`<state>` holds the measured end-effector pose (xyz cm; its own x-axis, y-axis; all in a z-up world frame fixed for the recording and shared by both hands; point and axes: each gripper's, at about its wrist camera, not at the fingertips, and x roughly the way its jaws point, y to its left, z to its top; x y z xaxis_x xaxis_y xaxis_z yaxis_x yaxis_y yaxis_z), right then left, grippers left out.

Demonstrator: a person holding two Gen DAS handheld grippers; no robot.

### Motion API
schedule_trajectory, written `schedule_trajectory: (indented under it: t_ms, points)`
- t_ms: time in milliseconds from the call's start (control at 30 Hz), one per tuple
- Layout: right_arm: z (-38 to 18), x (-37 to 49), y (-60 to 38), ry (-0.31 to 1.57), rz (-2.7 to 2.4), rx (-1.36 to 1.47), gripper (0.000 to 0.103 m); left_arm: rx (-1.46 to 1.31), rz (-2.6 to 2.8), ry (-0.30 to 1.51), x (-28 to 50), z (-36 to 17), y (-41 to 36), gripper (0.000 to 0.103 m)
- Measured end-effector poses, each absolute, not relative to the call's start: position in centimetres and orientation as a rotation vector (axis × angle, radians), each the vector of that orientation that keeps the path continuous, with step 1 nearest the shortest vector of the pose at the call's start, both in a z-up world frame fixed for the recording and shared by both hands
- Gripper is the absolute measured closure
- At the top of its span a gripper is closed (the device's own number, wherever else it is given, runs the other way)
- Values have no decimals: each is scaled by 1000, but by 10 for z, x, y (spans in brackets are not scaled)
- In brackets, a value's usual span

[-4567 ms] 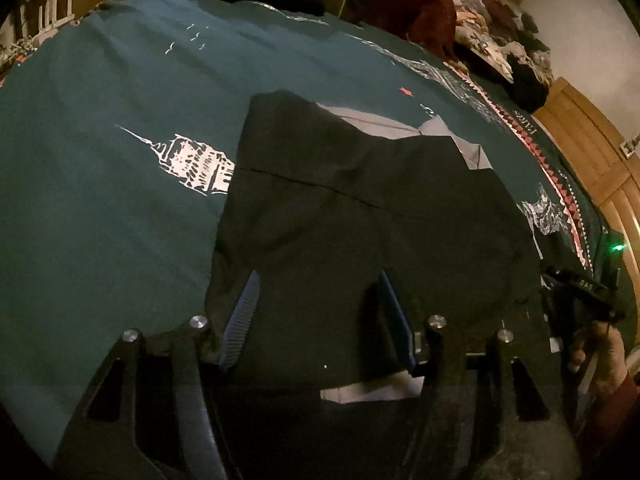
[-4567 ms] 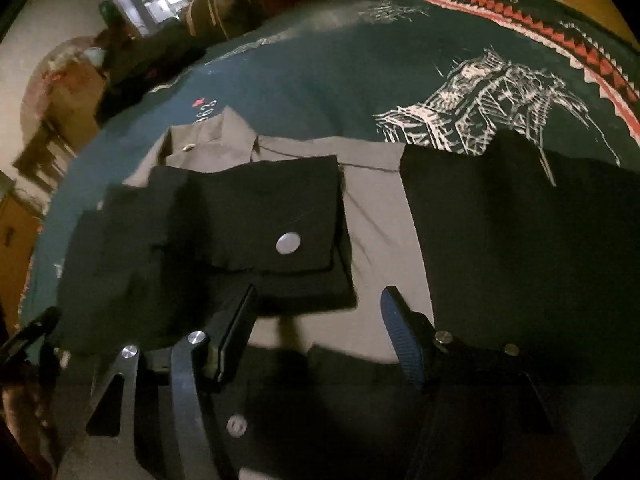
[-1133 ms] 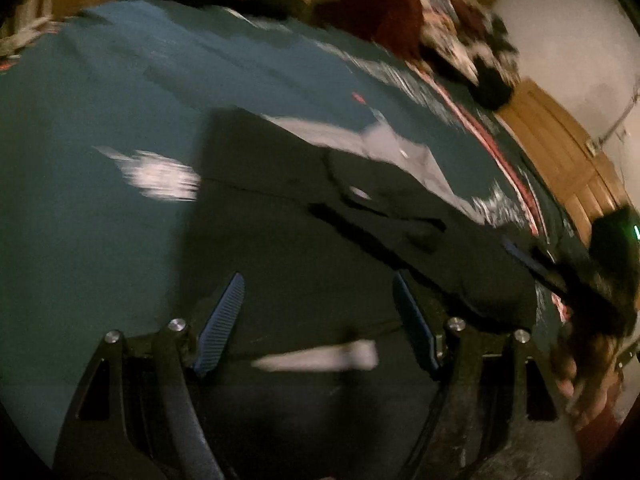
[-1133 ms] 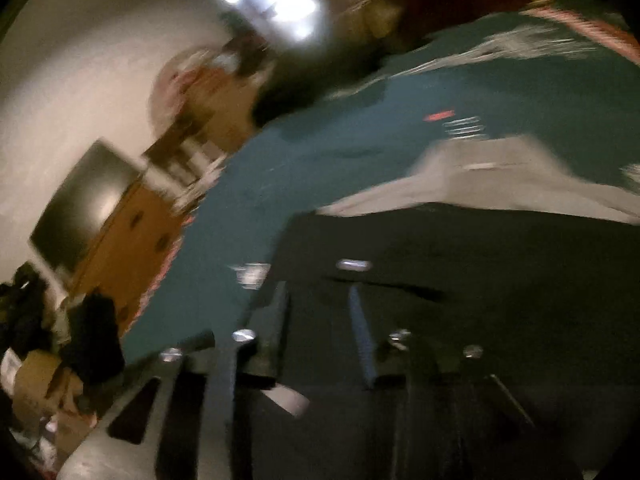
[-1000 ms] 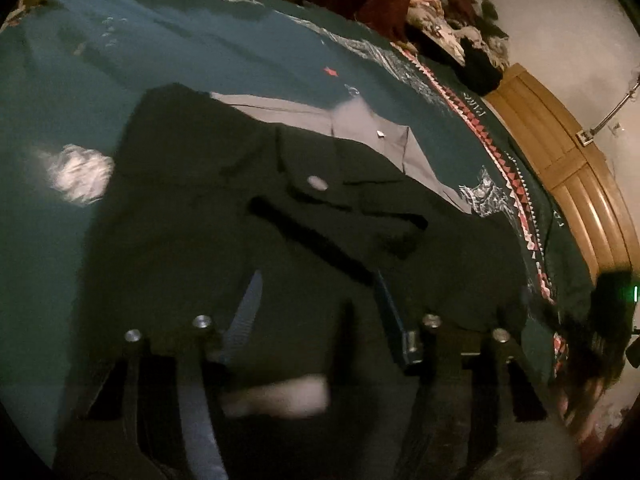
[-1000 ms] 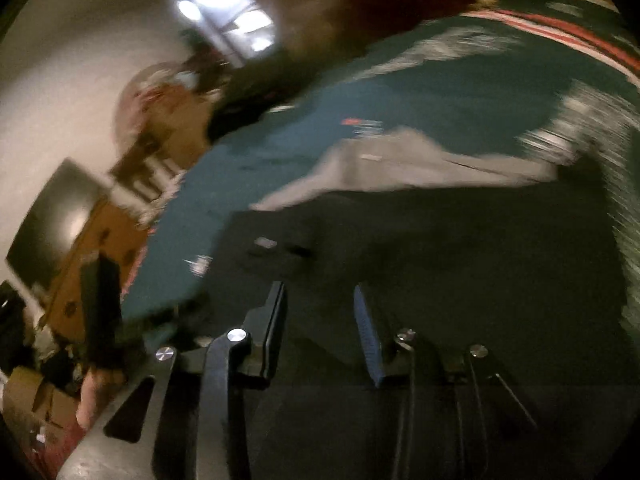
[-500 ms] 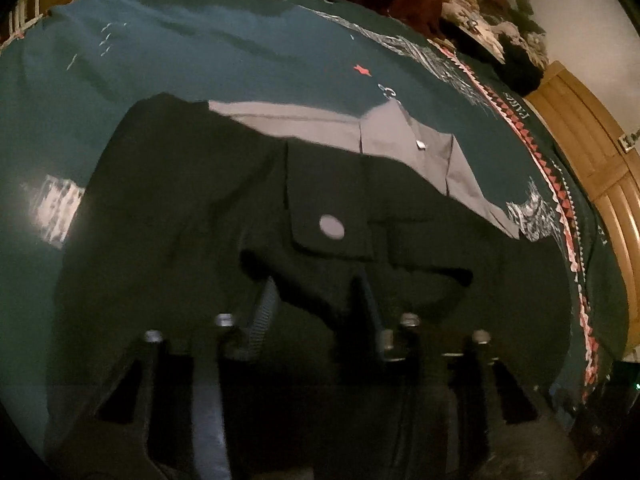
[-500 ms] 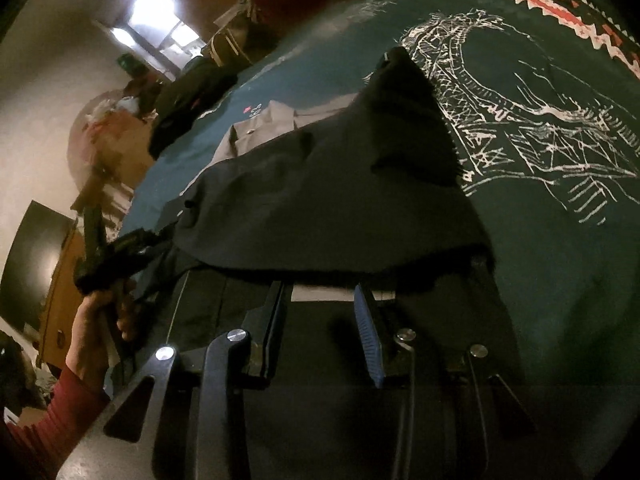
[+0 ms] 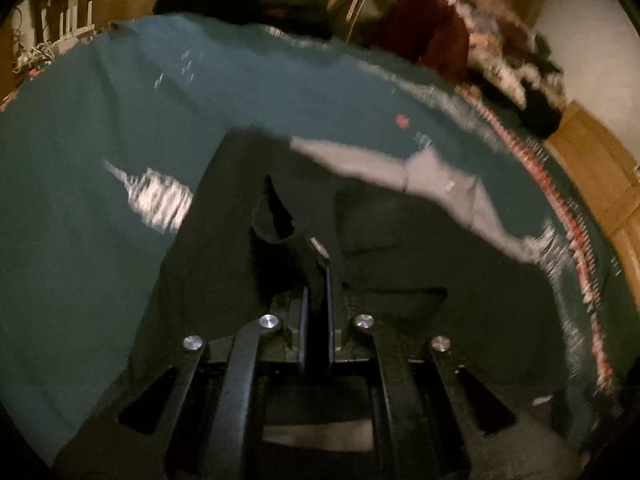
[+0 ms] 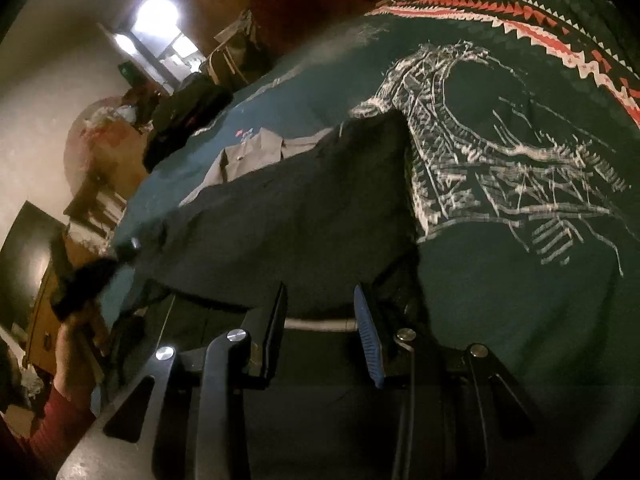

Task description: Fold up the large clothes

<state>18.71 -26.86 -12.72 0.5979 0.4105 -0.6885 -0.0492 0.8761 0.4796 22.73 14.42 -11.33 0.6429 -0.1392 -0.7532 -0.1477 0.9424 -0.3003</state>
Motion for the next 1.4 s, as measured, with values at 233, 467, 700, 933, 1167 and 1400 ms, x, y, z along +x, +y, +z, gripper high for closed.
schedule_trajectory:
  t_ms: [233,467,700,933,1167,1400]
  points:
    - [-127,244,-249,927,285,341,63,-398,25,860,211,-109,154,91]
    - [-141,259,-231,986,302,298,63,-397,201,784,181,-89,177,83]
    - [-140,269,-199,987,378,287,63,-277,-116,821,234,-82,127,75]
    - [-170,285,-165,1090,464,231,65,-355,33,962,260,-121,162,63]
    - [-107,208,-228,1036,482,241,60,-300,13,871,146,-68,215,48]
    - [-126,71,-313,1213,400,368,57,-445,-173,1001,54,-96,237,48]
